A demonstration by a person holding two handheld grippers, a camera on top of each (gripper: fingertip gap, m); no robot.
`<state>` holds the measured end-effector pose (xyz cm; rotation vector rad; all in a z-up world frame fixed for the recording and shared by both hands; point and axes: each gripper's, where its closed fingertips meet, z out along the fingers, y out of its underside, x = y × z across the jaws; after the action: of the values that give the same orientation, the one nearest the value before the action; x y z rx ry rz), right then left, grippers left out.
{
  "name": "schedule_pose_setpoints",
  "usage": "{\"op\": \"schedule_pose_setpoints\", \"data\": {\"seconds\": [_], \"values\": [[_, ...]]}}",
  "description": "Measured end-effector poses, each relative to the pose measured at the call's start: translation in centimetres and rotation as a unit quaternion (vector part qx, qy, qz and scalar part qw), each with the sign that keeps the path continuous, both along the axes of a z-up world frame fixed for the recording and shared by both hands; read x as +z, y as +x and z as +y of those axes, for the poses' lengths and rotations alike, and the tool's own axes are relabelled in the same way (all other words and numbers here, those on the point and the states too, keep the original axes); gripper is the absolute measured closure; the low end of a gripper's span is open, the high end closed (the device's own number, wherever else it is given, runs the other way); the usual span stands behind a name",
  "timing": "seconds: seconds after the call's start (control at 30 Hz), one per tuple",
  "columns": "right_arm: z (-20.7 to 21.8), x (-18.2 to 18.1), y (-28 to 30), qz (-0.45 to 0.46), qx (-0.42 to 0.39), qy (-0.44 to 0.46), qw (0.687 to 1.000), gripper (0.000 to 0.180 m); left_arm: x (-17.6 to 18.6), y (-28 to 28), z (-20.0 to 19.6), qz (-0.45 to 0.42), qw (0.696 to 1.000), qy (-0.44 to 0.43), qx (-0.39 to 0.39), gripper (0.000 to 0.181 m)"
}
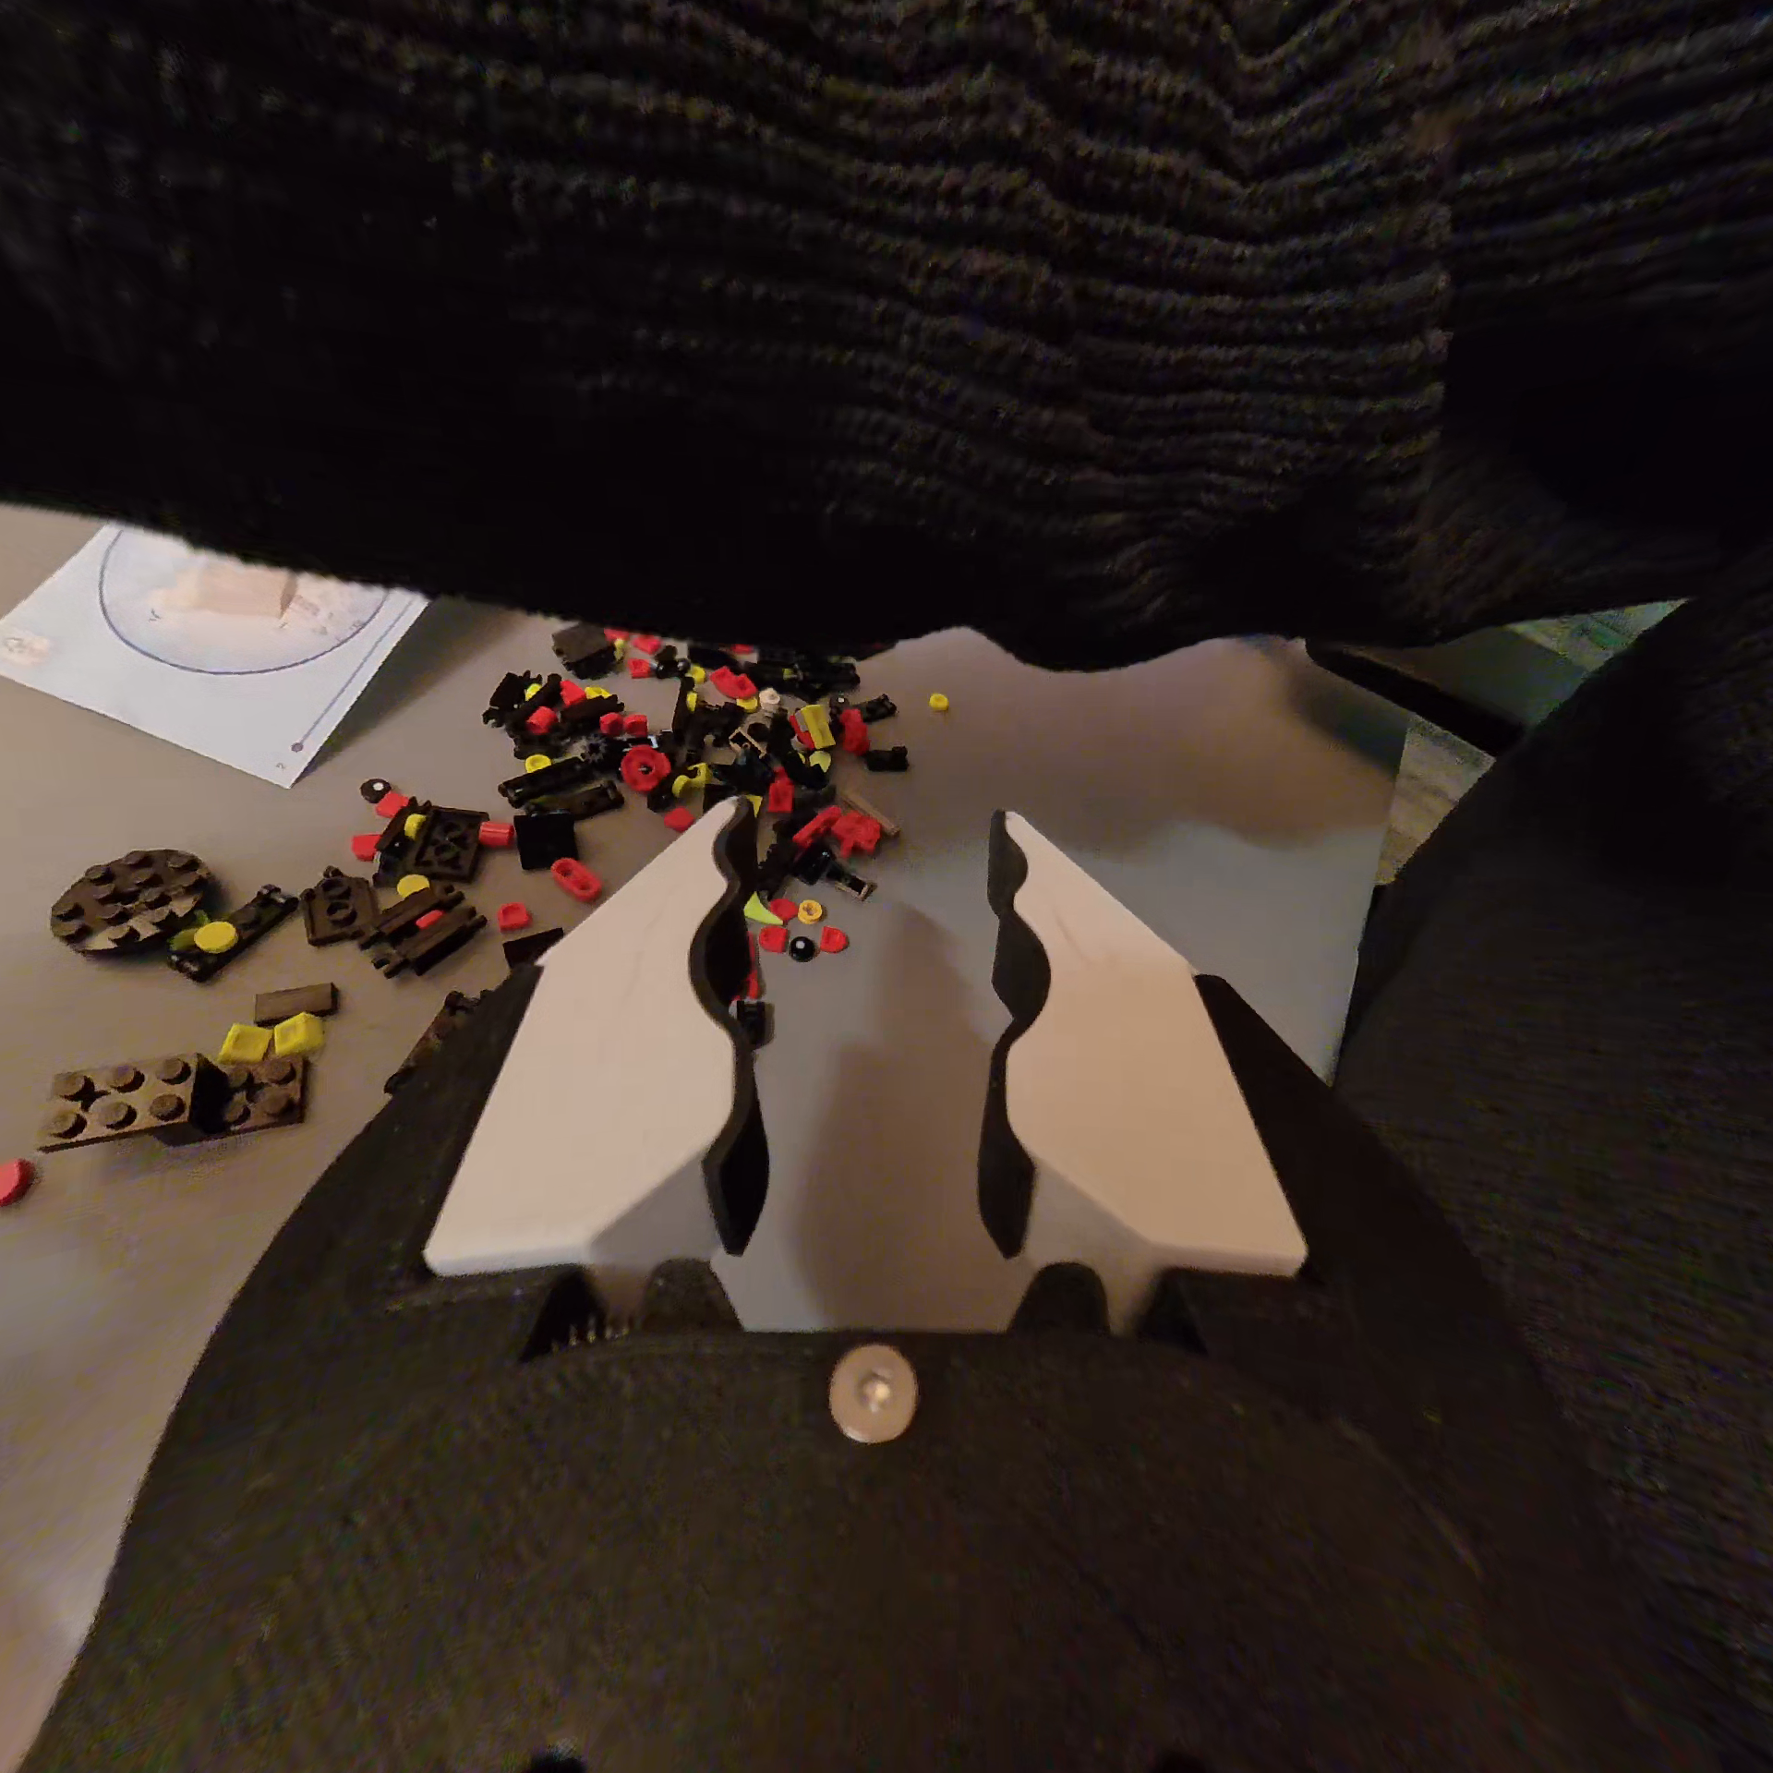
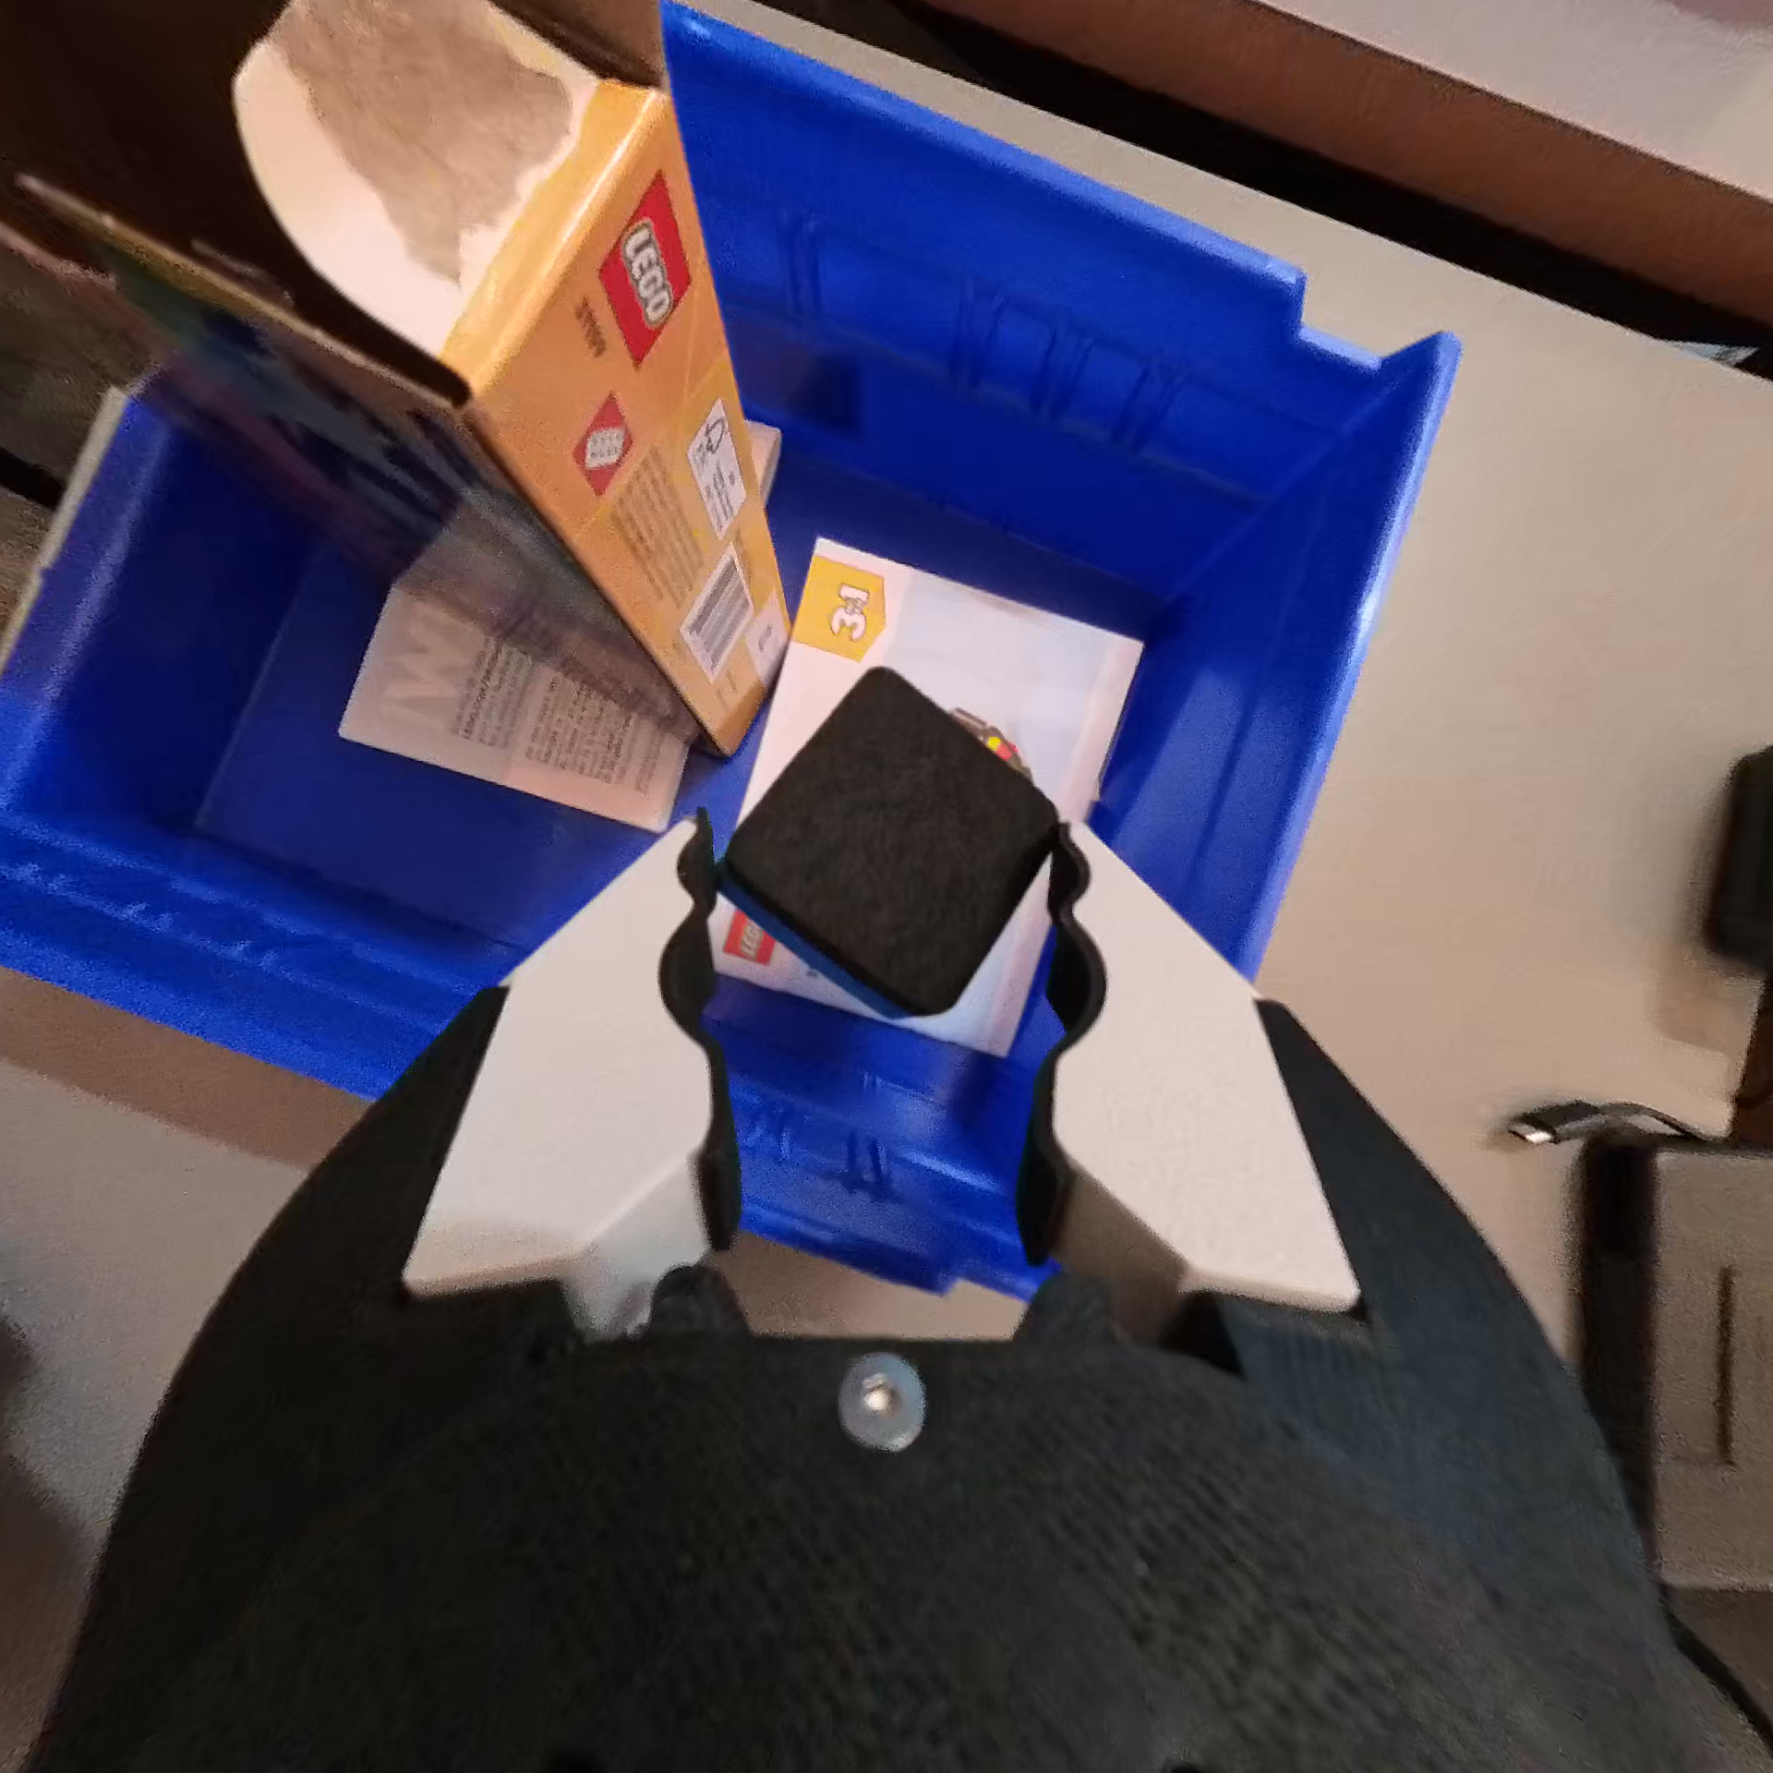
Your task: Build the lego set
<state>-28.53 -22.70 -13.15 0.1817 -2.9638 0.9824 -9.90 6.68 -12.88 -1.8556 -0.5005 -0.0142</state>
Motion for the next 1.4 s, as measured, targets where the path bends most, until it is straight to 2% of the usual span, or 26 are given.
{"op": "schedule_pose_setpoints", "data": {"seconds": [0.37,0.43,0.57,0.73,0.87,1.0,1.1,1.23,1.3,1.4], "values": [[-0.3,-0.3,0.2,-0.016,-0.014,-0.011,1.0,0.108,-0.3,0.2,0.0,0.0,1.0,-0.006,-0.003,0.134],[-0.2,-0.1,0.1,-0.012,-0.02,-0.012,1.0,0.084,-0.4,0.3,0.0,0.0,1.0,-0.009,-0.004,0.134],[0.9,3.0,-0.1,-0.012,-0.037,-0.073,0.997,0.093,-0.5,0.2,0.0,0.0,1.0,-0.01,-0.003,0.134],[5.8,9.5,2.1,-0.098,-0.066,-0.215,0.969,0.1,-0.4,0.2,0.0,-0.005,1.0,-0.005,-0.003,0.134],[9.7,10.3,2.3,-0.102,-0.093,-0.234,0.962,0.102,-0.3,0.4,0.4,-0.007,1.0,-0.002,-0.008,0.134],[10.4,9.8,1.6,-0.077,-0.104,-0.219,0.967,0.104,-0.5,0.8,1.2,-0.007,1.0,-0.002,-0.021,0.134],[7.9,8.7,1.9,-0.062,-0.08,-0.178,0.979,0.107,0.0,2.0,2.1,0.013,0.999,0.009,-0.052,0.134],[3.4,3.5,1.3,0.02,-0.015,-0.019,0.999,0.107,0.4,3.6,2.7,0.056,0.995,0.004,-0.088,0.134],[1.6,0.0,0.4,0.057,0.013,0.075,0.995,0.109,0.2,3.8,2.6,0.067,0.993,-0.003,-0.093,0.134],[0.0,-4.1,0.7,0.011,0.027,0.201,0.979,0.112,0.1,3.7,2.3,0.065,0.993,-0.007,-0.094,0.134]]}}
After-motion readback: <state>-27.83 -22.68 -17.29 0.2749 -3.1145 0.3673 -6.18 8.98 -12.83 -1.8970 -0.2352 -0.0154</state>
